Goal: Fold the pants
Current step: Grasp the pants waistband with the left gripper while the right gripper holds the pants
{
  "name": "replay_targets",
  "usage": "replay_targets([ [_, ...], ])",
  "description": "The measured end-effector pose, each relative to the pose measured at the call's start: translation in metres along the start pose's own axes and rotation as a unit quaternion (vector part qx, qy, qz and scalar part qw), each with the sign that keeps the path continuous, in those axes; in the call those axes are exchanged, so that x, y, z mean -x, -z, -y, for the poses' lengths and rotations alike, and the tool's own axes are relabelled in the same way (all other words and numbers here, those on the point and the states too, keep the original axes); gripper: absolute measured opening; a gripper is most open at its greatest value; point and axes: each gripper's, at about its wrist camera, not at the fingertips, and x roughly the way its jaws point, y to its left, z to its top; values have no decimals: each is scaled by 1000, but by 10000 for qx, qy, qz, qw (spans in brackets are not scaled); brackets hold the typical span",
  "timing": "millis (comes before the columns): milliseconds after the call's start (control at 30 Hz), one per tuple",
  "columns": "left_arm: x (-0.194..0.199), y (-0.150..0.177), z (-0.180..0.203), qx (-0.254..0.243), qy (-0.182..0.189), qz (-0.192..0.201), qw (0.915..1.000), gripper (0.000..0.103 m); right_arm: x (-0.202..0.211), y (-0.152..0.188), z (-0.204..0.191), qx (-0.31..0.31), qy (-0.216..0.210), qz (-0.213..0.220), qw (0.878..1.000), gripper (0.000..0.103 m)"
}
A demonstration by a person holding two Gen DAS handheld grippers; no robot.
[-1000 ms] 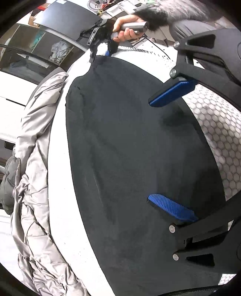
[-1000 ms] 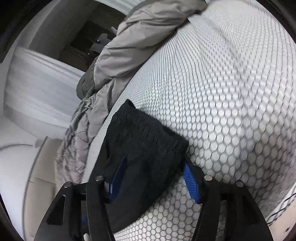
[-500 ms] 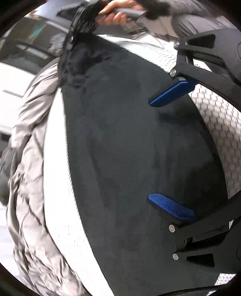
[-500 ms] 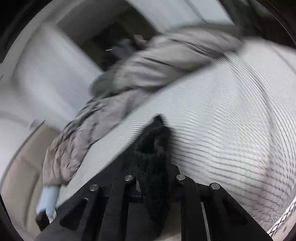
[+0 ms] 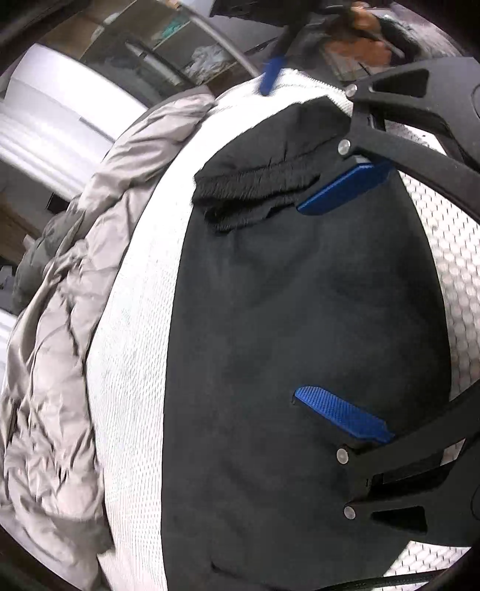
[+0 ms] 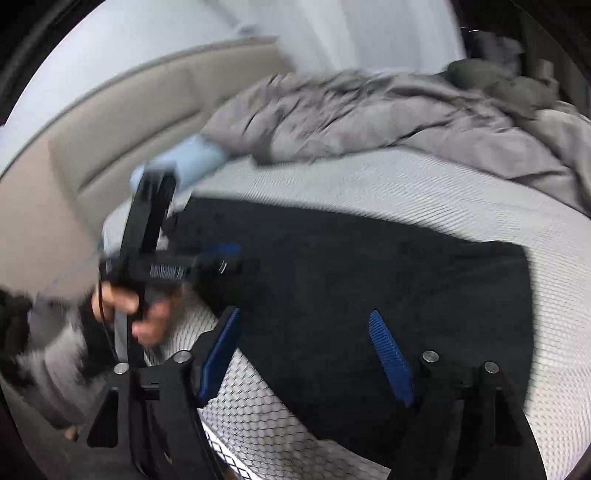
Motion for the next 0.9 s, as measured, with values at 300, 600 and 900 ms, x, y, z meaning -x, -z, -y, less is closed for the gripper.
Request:
replay_targets([
  [300,-68,8,74,-49,1429,-971,9849,69,13,46,122,-1583,1482,-354,9756,71],
  [600,-124,-10,81,1168,1944,-1255,9658,63,-11,77,147,-1637,1167,-643,9775,70],
  [900,-96,-17,108,436,1531,-561,9856,9,-15,70,139,-1537,1188,-647,9788,70],
])
